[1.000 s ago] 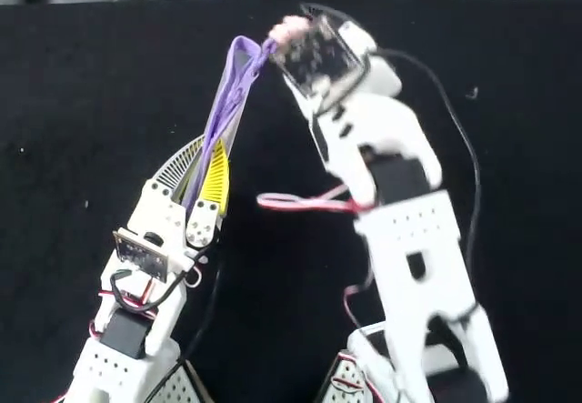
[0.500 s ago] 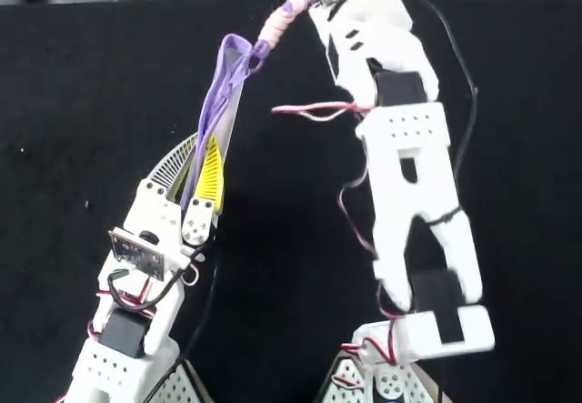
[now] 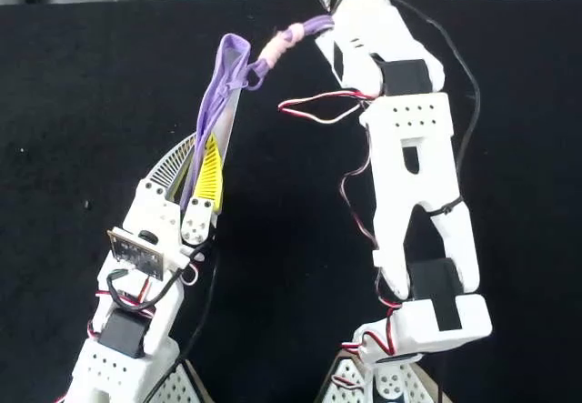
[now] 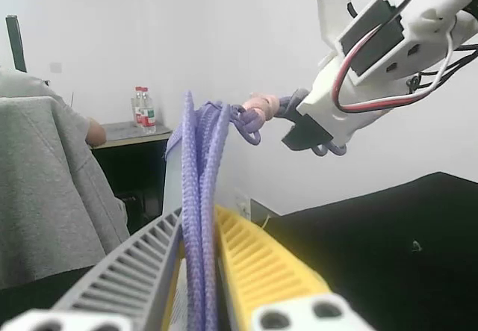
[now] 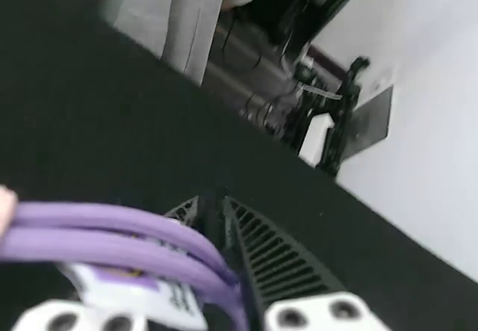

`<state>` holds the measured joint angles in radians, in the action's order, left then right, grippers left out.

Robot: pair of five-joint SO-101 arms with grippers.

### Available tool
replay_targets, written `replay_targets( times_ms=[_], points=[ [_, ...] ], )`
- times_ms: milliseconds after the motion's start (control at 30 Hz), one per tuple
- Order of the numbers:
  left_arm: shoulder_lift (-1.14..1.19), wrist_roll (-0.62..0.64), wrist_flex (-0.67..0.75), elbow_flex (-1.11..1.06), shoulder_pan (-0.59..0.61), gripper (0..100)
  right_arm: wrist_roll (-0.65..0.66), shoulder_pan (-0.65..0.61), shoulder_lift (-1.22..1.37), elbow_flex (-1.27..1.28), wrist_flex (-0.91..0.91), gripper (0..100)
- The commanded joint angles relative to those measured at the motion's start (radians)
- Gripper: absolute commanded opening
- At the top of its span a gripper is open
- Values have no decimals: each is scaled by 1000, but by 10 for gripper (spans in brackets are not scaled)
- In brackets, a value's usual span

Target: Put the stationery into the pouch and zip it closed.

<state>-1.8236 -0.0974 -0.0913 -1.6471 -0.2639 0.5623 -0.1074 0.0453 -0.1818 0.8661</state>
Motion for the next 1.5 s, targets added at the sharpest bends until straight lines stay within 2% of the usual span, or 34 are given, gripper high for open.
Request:
replay_targets(
  times_ms=[0, 267, 467, 967, 1467],
  points=[
    [-2, 12, -3, -4, 18, 27, 6, -48, -13, -28, 31, 154],
    [-2, 12, -3, -4, 18, 27, 6, -229, -87, 85, 34, 172],
    [-2, 12, -3, -4, 18, 27, 6, -295, -214, 225, 15, 173],
    [-2, 12, -3, -4, 18, 27, 8, -338, -493, 809, -496, 169],
    [-2, 12, -3, -4, 18, 27, 5, -333, -503, 848, -516, 174]
  ],
)
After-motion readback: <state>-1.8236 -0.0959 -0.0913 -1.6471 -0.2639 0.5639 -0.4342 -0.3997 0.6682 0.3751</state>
